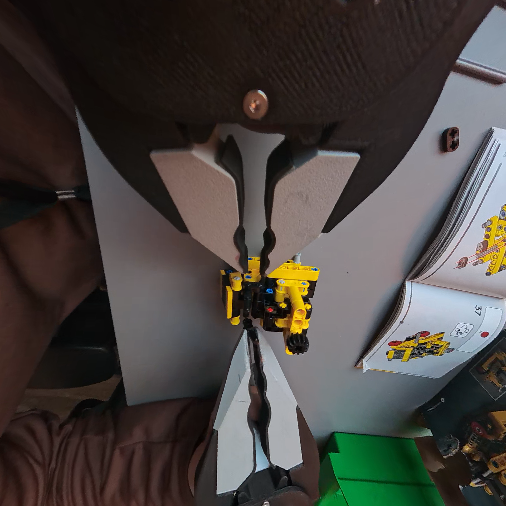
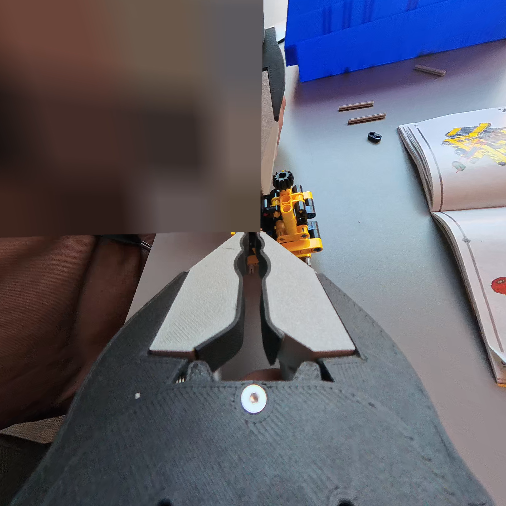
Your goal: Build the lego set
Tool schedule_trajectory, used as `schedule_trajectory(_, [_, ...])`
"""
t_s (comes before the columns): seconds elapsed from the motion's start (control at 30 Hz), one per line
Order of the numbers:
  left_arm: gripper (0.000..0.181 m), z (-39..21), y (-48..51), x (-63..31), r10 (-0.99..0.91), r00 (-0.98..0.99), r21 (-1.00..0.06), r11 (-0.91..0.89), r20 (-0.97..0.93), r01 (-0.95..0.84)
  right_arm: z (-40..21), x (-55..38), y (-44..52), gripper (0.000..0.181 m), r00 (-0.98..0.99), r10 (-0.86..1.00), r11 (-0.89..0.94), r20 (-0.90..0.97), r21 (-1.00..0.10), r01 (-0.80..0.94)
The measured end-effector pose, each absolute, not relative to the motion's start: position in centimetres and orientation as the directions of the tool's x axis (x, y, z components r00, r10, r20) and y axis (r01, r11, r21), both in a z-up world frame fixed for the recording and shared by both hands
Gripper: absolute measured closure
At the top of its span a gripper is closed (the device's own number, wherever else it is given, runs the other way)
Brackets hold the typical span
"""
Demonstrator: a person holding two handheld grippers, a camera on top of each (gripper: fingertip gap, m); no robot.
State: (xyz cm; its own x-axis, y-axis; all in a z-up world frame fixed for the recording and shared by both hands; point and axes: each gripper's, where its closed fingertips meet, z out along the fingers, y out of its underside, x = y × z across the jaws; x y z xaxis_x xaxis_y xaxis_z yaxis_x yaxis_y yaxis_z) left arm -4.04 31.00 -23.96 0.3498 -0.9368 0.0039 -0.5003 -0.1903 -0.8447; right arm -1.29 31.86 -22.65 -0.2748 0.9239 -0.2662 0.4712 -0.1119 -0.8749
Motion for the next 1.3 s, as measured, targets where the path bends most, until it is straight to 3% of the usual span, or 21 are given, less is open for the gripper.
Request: schedule_trajectory(1.3, [0.181,-24.5,30.4,-2.9,-0.947,0.321,-0.825,-0.184,0.003,-0.534,-22.9,-1.1,31.1,0.18,-0.297,0.931,-0.05,-0.214,-0.877,0.478])
